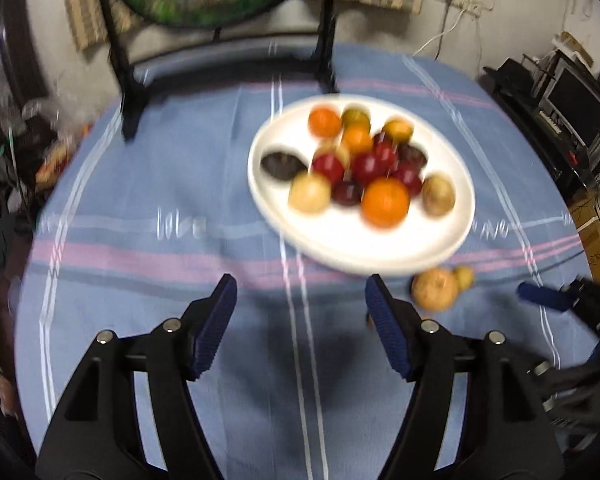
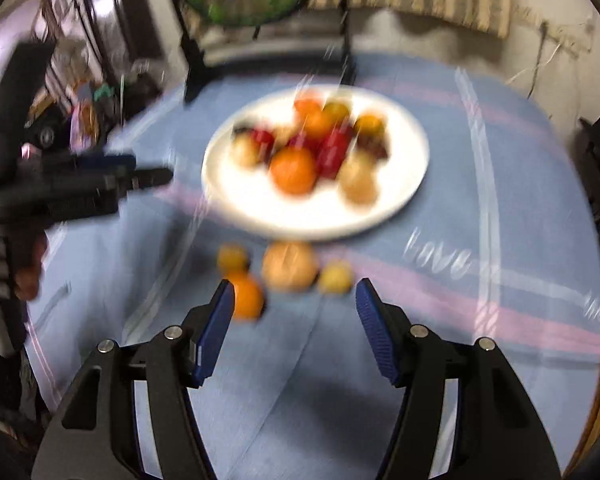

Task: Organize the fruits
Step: 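Move both grippers back to the remaining fruits, then grasp an orange with right gripper while left gripper grasps a small yellow-brown fruit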

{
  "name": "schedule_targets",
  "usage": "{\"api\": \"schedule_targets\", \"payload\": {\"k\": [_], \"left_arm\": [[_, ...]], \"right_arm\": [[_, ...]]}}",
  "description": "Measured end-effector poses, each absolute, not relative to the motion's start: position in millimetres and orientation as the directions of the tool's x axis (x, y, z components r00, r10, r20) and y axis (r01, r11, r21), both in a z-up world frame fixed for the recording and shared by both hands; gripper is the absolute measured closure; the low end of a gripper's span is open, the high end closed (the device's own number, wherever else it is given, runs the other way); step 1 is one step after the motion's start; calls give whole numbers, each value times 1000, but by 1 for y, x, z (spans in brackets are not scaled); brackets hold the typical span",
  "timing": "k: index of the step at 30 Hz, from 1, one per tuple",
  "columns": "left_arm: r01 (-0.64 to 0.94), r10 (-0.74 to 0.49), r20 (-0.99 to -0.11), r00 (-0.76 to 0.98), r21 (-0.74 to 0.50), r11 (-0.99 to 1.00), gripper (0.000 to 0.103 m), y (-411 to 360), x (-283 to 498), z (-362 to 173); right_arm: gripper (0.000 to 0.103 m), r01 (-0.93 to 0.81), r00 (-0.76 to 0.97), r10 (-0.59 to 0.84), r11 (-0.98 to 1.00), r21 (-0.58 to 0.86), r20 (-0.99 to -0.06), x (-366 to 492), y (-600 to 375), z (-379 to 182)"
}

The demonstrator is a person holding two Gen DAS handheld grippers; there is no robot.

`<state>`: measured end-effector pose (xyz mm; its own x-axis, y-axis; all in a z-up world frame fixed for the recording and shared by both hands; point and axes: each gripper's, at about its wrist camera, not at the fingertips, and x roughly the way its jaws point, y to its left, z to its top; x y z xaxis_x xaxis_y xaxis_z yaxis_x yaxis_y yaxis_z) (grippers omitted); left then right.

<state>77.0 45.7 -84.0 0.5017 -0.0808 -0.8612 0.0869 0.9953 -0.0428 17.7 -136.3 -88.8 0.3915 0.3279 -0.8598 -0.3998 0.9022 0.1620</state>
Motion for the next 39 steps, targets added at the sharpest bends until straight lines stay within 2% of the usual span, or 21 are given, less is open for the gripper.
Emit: {"api": "schedule_targets", "payload": {"k": [3, 12, 13, 16, 17, 28, 35, 38, 39], "left_arm": [[61, -75, -881, 468, -52, 997, 35, 53, 66, -96], [51, -84, -886, 456, -69, 996, 35, 57, 50, -102], [52, -86, -886, 455, -70, 996, 35, 56, 51, -102], [62, -92, -889, 448, -72, 995, 35, 51, 53, -104], [68, -94, -890, 446, -71, 995, 35, 48, 54, -105], [202, -155, -900, 407, -76, 976, 35, -3, 70, -125], [251, -135, -909, 393, -36, 967, 35, -22, 85, -144], [253, -128, -913, 388, -28, 967, 40, -23, 90, -149], [253, -128, -913, 386, -28, 967, 46, -22, 90, -151]], "right_arm": [[40, -411, 343, 326, 895, 172, -881, 9, -120, -112], [40, -385, 294, 355, 894, 230, -888, 27, -97, -133], [41, -384, 288, 353, 894, 230, -890, 29, -95, -135], [64, -393, 256, 364, 885, 247, -896, 33, -88, -142], [66, -402, 260, 366, 882, 245, -893, 32, -86, -142], [66, -320, 283, 389, 900, 296, -877, 19, -138, -131], [66, -249, 292, 389, 913, 323, -874, 12, -166, -133], [66, -245, 290, 390, 913, 326, -874, 12, -167, -134], [66, -245, 288, 392, 912, 329, -873, 13, -166, -135]]}}
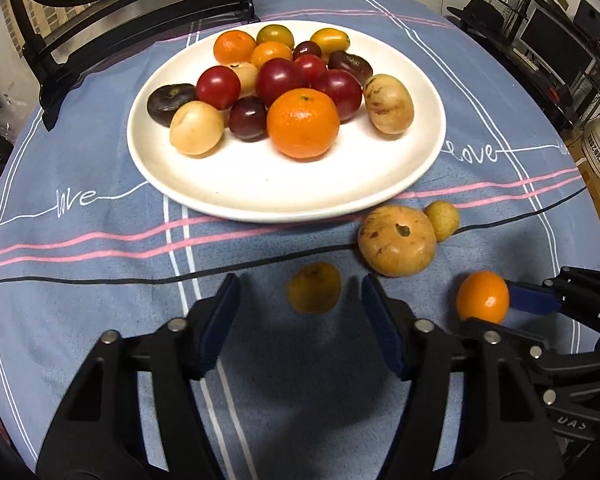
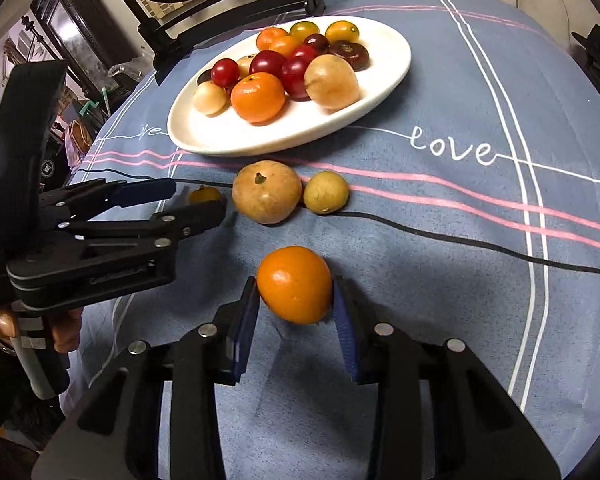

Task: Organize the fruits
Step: 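Grasp an orange with right gripper while left gripper grasps a small yellow-brown fruit, then carry the orange and small yellow-brown fruit over the white plate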

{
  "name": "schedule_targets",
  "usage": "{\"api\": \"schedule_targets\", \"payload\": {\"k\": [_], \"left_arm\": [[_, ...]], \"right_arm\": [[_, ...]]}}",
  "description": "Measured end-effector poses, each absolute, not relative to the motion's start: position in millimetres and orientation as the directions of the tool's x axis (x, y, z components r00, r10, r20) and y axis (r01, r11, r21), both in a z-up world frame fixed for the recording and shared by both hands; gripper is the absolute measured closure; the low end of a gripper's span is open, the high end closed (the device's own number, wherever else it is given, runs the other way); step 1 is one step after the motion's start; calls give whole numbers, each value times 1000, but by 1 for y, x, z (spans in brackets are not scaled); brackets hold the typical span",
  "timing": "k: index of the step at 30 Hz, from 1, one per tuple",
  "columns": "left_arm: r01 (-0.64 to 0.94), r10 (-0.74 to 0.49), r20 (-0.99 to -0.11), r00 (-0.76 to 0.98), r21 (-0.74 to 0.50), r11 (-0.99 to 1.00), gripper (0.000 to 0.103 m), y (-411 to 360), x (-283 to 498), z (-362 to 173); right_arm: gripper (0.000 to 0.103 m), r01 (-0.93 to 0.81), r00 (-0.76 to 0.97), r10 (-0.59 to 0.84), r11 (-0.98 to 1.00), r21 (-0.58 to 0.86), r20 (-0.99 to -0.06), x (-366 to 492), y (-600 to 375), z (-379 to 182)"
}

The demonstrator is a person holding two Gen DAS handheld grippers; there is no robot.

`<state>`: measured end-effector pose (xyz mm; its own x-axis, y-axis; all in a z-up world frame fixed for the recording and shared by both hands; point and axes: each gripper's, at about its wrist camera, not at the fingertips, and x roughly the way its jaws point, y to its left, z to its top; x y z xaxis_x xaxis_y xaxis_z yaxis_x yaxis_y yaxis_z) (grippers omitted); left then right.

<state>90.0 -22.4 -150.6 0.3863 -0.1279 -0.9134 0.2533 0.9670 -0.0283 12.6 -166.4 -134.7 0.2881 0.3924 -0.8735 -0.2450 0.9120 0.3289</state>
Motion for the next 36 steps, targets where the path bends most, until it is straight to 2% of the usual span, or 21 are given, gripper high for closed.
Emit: {"api": "schedule_targets", "payload": {"k": [1, 3, 6, 25, 36], "left_arm": [[256, -128, -915, 382, -29, 966, 57, -22, 91, -152], [264, -135, -921, 365, -36, 964, 69, -23, 93, -156], [273, -140, -917, 374, -36, 961, 75, -25, 92, -158], [239, -120, -913, 390, -26, 971, 75, -16, 55, -136], [233, -136, -881, 454, -30, 972, 75, -10, 33, -100]], "right_arm": [[66, -246, 288, 392, 912, 328, -874, 12, -166, -135], [66, -249, 284, 395, 910, 330, -874, 13, -164, -136], [66, -256, 283, 394, 910, 327, -874, 15, -162, -136], [66, -318, 292, 408, 895, 314, -865, -7, -139, -118], [66, -348, 326, 435, 881, 321, -839, -26, -133, -90]]}}
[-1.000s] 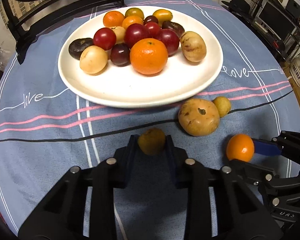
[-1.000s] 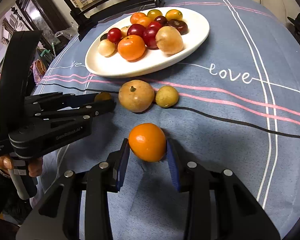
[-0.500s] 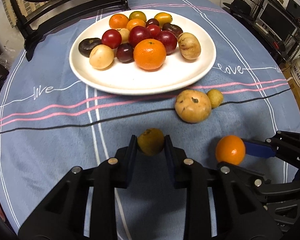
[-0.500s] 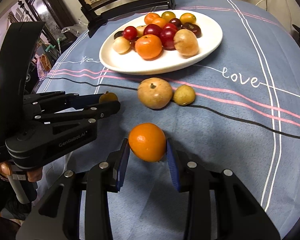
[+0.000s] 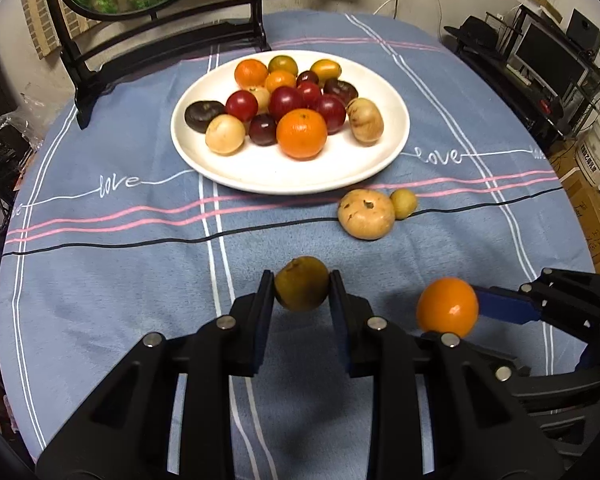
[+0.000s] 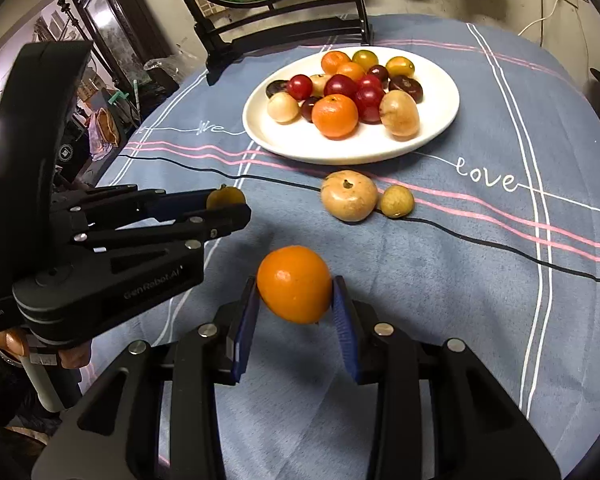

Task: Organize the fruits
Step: 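Carry the orange and small yellow-brown fruit over the white plate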

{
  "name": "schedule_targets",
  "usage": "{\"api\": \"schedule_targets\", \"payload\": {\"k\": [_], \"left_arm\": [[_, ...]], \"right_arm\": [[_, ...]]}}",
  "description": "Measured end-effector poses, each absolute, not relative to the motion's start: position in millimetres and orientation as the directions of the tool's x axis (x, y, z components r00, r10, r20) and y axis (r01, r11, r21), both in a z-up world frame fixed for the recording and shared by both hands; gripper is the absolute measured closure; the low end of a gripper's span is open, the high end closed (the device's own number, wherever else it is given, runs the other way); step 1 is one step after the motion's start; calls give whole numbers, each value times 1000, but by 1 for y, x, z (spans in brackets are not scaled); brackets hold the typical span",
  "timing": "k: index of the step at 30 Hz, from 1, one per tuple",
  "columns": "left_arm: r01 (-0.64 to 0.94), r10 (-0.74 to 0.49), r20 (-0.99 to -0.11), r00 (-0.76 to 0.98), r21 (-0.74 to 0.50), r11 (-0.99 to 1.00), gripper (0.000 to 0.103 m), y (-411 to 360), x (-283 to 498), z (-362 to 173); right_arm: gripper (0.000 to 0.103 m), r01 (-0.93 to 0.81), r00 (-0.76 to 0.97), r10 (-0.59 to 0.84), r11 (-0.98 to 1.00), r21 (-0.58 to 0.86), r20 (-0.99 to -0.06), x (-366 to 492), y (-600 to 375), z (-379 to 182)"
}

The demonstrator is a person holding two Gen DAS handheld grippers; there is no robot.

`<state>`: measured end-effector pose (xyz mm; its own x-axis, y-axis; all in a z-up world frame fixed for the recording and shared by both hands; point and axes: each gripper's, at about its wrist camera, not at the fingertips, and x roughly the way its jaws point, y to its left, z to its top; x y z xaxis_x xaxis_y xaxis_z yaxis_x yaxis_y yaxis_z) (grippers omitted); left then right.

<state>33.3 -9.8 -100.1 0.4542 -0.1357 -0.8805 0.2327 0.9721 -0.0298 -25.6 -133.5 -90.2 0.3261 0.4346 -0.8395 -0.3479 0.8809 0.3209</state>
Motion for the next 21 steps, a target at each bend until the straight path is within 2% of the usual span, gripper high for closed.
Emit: {"api": "schedule_targets", "payload": {"k": [8, 21], "left_arm": [[230, -147, -866, 478, -38, 973, 75, -7, 31, -86], [204, -169, -818, 550, -64, 977, 75, 6, 54, -48]], "right_arm": [[66, -361, 325, 441, 875, 321, -837, -30, -130, -86], [66, -368, 461, 448, 882, 294, -766, 14, -142, -31]]}}
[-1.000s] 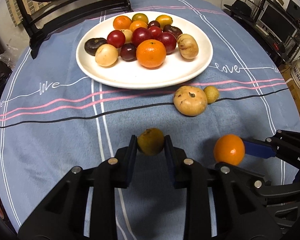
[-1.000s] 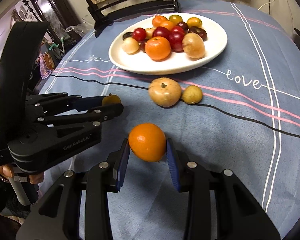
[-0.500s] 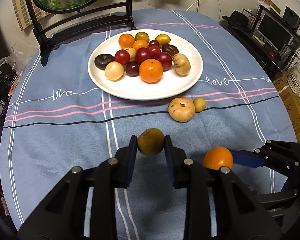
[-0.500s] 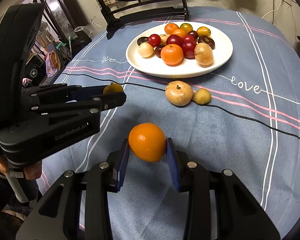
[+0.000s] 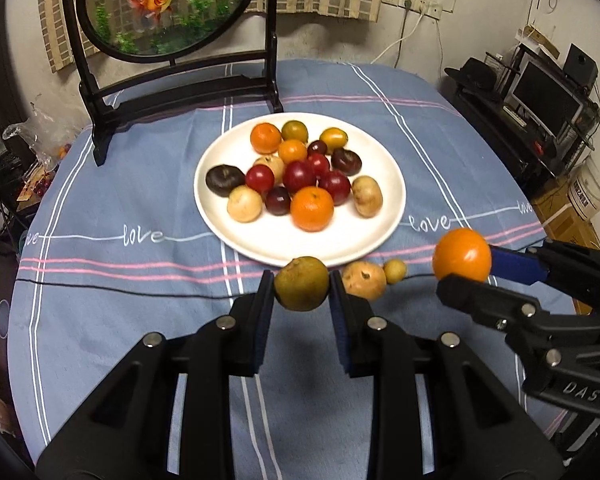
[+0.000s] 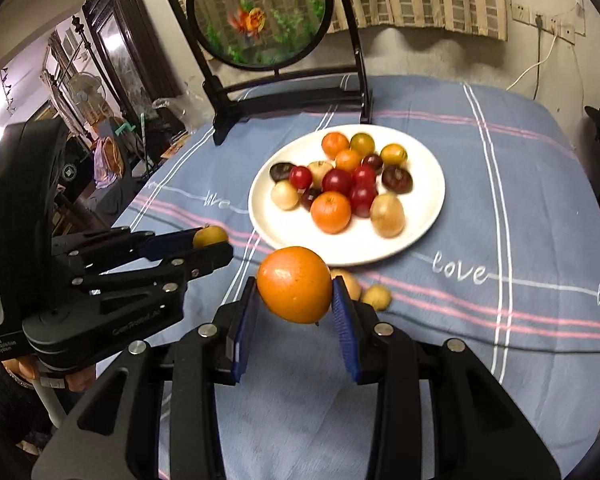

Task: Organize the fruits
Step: 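Carry the orange and small yellow-brown fruit over the white plate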

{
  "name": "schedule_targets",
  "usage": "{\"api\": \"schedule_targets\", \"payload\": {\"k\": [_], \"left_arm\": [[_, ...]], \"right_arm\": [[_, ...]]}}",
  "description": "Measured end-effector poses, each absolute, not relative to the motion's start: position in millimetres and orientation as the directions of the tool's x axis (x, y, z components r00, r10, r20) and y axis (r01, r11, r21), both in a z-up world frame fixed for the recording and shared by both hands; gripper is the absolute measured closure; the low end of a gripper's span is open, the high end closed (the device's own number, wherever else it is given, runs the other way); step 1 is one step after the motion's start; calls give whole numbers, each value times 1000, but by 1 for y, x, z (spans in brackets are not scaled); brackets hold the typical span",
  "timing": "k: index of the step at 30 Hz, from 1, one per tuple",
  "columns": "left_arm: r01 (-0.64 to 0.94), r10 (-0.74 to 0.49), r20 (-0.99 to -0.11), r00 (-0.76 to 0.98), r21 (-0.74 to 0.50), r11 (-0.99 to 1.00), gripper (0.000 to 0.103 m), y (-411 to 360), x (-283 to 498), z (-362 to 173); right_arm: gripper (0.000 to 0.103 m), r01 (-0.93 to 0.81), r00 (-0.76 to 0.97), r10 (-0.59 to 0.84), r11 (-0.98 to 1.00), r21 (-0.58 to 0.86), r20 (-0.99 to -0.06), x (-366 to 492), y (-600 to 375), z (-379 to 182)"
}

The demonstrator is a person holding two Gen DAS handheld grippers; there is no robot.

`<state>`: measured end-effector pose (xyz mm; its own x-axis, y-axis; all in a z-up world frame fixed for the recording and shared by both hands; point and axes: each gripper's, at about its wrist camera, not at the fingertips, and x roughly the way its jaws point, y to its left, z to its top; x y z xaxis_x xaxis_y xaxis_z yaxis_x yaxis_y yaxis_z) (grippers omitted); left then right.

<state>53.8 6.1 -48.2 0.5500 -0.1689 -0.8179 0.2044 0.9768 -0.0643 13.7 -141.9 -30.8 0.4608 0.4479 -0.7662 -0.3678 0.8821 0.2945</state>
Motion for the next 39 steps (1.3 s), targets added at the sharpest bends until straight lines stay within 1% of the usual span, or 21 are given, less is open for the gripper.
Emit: {"api": "schedule_targets", "payload": {"k": [14, 25, 39], "left_arm": [[214, -166, -797, 581, -47, 976, 75, -7, 94, -33], [213, -154, -808, 568, -37, 976, 75, -11, 120, -44], [203, -127, -826, 548, -15, 979, 75, -13, 160, -63]], "right_arm": [[66, -354, 509, 444, 889, 291, -737, 59, -144, -17], [66, -345, 510, 440, 892, 293, -739, 89, -143, -23], [66, -339, 486, 423, 898, 281, -765, 133, -140, -40]]}}
